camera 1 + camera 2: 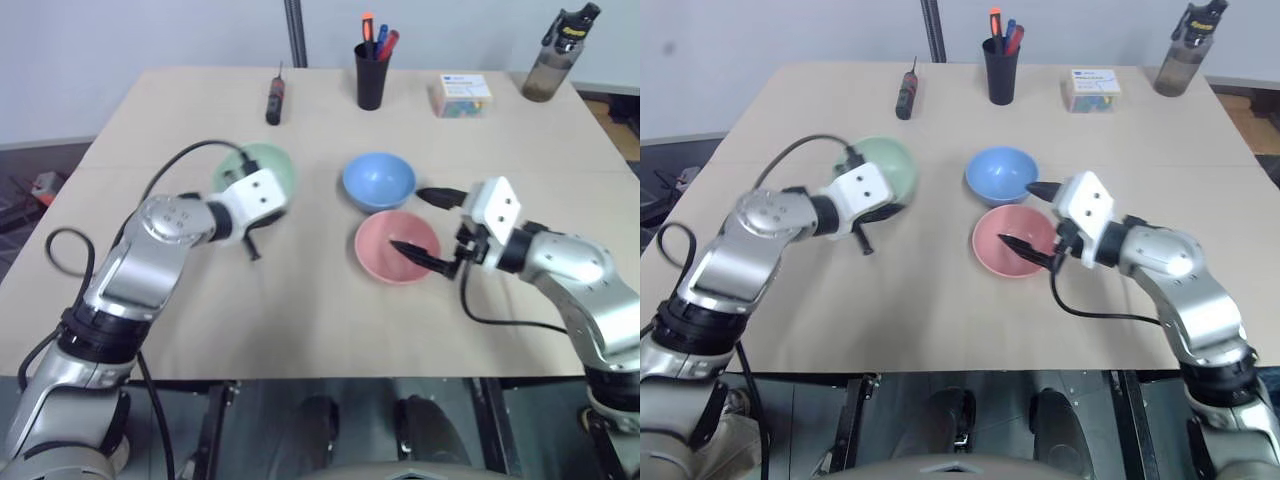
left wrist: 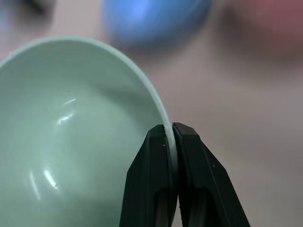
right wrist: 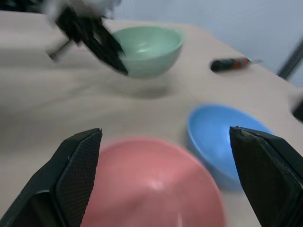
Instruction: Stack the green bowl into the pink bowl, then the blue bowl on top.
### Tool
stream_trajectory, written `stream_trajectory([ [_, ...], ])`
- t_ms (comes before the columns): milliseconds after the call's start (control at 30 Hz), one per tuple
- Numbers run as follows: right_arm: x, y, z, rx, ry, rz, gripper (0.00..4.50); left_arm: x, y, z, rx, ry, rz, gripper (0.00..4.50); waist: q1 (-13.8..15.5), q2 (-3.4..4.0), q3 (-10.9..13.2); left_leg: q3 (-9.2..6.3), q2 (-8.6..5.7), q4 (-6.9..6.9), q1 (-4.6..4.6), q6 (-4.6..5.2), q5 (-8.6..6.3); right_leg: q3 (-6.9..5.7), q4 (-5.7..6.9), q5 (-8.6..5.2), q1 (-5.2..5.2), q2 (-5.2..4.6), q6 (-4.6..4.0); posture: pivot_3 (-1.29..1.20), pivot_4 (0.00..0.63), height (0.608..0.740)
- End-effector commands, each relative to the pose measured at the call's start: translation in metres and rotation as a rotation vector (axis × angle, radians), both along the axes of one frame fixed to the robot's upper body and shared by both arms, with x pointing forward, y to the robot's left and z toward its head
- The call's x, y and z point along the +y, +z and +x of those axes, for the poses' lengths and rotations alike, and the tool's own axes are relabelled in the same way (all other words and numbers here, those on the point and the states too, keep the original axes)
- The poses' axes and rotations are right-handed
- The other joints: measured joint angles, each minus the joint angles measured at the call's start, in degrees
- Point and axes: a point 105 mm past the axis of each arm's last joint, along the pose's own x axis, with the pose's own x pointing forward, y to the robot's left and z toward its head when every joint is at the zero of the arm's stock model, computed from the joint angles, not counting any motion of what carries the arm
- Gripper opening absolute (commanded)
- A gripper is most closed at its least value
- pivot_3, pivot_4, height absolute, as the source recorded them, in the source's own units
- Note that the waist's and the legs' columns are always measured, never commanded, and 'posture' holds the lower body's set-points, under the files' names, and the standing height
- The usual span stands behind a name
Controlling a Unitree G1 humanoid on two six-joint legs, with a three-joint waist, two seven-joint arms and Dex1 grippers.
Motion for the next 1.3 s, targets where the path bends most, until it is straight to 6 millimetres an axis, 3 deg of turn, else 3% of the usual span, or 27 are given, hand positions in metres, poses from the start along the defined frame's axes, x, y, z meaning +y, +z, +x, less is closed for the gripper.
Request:
stream_trajectory([
  [33,-0.022,0.011,-0.018,-0.074,-0.082,-0.010,4.50,-0.034,0.019,-0.013,-0.031,-0.273,0.003,0.15,0.36,0.02,-0.01,0.00,-0.02,0.00,0.02,0.00,0.00,-0.01,-0.01,0.00,0.01,0.04,0.00,0.00,0.150,0.740],
  [167,-0.035,0.007,-0.029,-0.072,-0.169,-0.021,4.50,-0.062,0.012,-0.022,0.041,-0.499,0.006,0.15,-0.04,0.07,-0.04,0.09,-0.15,0.00,0.13,0.01,0.00,0.10,0.06,0.00,0.07,0.13,0.00,0.00,0.150,0.740],
  [333,-0.034,0.007,-0.036,-0.083,-0.207,-0.018,4.50,-0.071,-0.006,-0.023,0.131,-0.621,0.071,0.15,-1.17,0.07,-0.04,0.09,-0.10,0.04,0.15,0.02,0.00,0.14,0.10,0.00,0.08,0.22,0.00,0.00,0.150,0.740],
  [433,-0.027,0.005,-0.037,-0.084,-0.218,-0.010,4.50,-0.073,-0.014,-0.020,0.186,-0.654,0.127,0.99,-1.00,0.07,-0.04,0.05,-0.05,0.06,0.15,0.02,0.01,0.11,0.10,0.00,0.09,0.27,0.00,0.00,0.150,0.740],
  [567,-0.025,0.005,-0.039,-0.079,-0.222,-0.001,4.50,-0.076,0.003,-0.004,0.115,-0.592,0.075,2.62,-0.77,0.05,-0.04,0.03,-0.08,0.14,0.11,0.02,0.00,0.10,0.08,0.00,0.12,0.25,0.01,0.00,0.150,0.740],
  [633,-0.026,0.004,-0.041,-0.075,-0.226,-0.002,4.50,-0.069,0.013,0.008,0.078,-0.515,0.070,2.62,-0.85,0.05,-0.04,0.01,-0.09,0.19,0.08,0.03,0.00,0.08,0.08,0.00,0.12,0.25,0.01,0.00,0.150,0.740],
  [767,-0.027,0.003,-0.045,-0.068,-0.226,-0.001,4.50,-0.030,0.013,0.054,-0.058,-0.236,0.239,2.62,-1.13,0.06,-0.04,0.02,-0.08,0.19,0.13,0.03,0.00,0.10,0.13,0.00,0.12,0.29,0.01,0.00,0.150,0.740],
  [900,-0.029,0.007,-0.039,-0.074,-0.219,0.008,4.50,-0.013,0.007,0.076,-0.146,-0.163,0.344,2.62,-0.91,0.06,-0.04,0.04,-0.07,0.18,0.15,0.05,-0.01,0.12,0.14,0.00,0.12,0.29,0.01,0.00,0.150,0.740],
  [1167,-0.040,0.012,-0.017,-0.086,-0.263,-0.003,4.50,-0.047,-0.008,0.090,-0.211,-0.224,0.397,2.62,0.20,-0.02,0.00,-0.14,-0.18,0.40,-0.04,0.07,-0.03,-0.10,0.09,0.00,0.18,0.23,0.02,0.00,0.150,0.740],
  [1300,-0.040,0.013,-0.015,-0.095,-0.269,-0.011,4.50,-0.063,-0.021,0.098,-0.268,-0.228,0.476,2.62,0.33,-0.02,-0.01,-0.13,-0.20,0.41,-0.02,0.08,-0.03,-0.08,0.12,0.00,0.18,0.23,0.03,0.00,0.150,0.740],
])
